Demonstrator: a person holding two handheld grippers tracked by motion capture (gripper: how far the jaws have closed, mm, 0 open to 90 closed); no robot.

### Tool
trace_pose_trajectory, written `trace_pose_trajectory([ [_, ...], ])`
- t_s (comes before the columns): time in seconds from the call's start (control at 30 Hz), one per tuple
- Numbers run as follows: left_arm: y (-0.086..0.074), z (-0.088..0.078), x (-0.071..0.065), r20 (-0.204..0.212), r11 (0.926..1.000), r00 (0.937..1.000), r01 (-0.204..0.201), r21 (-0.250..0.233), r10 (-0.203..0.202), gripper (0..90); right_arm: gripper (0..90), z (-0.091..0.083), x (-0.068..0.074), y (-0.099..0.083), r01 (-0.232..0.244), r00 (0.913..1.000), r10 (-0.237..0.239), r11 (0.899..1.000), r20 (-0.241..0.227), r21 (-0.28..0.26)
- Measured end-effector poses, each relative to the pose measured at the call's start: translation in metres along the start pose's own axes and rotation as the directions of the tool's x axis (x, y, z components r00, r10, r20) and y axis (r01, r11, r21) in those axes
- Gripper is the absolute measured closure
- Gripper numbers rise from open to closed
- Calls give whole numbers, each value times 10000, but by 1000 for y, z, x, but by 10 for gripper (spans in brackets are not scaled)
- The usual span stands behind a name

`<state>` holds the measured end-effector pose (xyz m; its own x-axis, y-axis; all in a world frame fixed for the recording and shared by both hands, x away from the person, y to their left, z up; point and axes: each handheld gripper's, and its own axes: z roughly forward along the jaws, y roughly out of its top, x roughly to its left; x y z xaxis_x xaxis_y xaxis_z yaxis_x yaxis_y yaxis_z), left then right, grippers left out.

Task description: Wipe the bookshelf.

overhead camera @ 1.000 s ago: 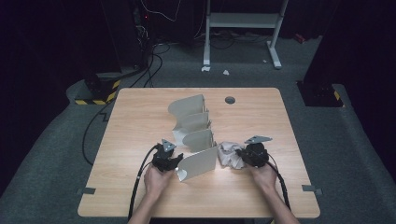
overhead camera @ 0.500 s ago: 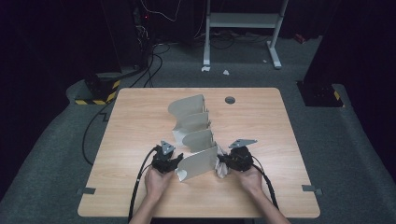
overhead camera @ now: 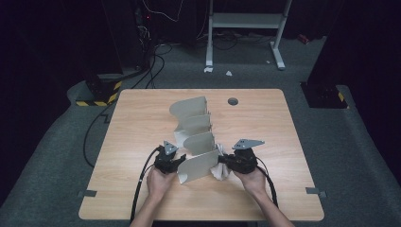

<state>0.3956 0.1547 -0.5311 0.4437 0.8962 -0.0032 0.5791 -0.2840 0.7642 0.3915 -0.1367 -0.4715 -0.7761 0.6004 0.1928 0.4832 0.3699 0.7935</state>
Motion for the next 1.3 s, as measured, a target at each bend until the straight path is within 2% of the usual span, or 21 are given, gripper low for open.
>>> trace_pose_trajectory([
  [0.17,1,1,1,-27,10000,10000,8,-22,-8,508,853,-10,1,8,15,9999,-20,9991,-140,-418],
  [0.23,1,1,1,-28,10000,10000,5,-24,-5,508,853,-19,2,16,31,9997,-50,9972,-259,-751],
  [0.4,1,1,1,-33,10000,10000,6,-23,-6,508,854,-32,7,29,362,9990,-388,9928,-211,-1138],
  [0.57,1,1,1,-34,10000,10000,12,-18,-12,508,854,-42,13,41,671,9975,-695,9885,-127,-1355],
  [0.7,1,2,1,-61,10000,10000,34,-18,-34,508,853,-45,15,44,730,9972,-744,9870,-41,-1429],
  [0.8,2,3,1,-79,10000,9999,81,-43,-81,508,853,-40,16,42,816,9966,-802,9893,165,-1210],
  [0.83,3,4,2,-81,9999,9999,101,-33,-101,508,853,-34,16,37,872,9954,-831,9916,469,-955],
  [0.87,3,4,2,-81,9999,9999,101,-33,-101,508,853,-34,16,37,872,9954,-831,9916,469,-955],
  [0.93,4,5,3,-97,10000,9999,84,-38,-85,508,853,-28,11,29,410,9991,-401,9960,121,-800],
  [1.03,5,6,4,-93,9999,9999,113,-31,-113,509,853,-17,11,20,439,9986,-428,9983,296,-370],
  [1.13,6,7,4,-105,9999,9999,109,-46,-110,509,853,-6,6,12,217,9995,-215,9997,238,-86],
  [1.23,6,7,5,-122,9999,9999,122,-51,-123,509,853,6,0,7,129,9994,-135,9997,319,203],
  [1.3,7,8,5,-126,9999,9999,106,-21,-106,509,853,15,-7,4,-98,9993,82,9990,358,444],
])
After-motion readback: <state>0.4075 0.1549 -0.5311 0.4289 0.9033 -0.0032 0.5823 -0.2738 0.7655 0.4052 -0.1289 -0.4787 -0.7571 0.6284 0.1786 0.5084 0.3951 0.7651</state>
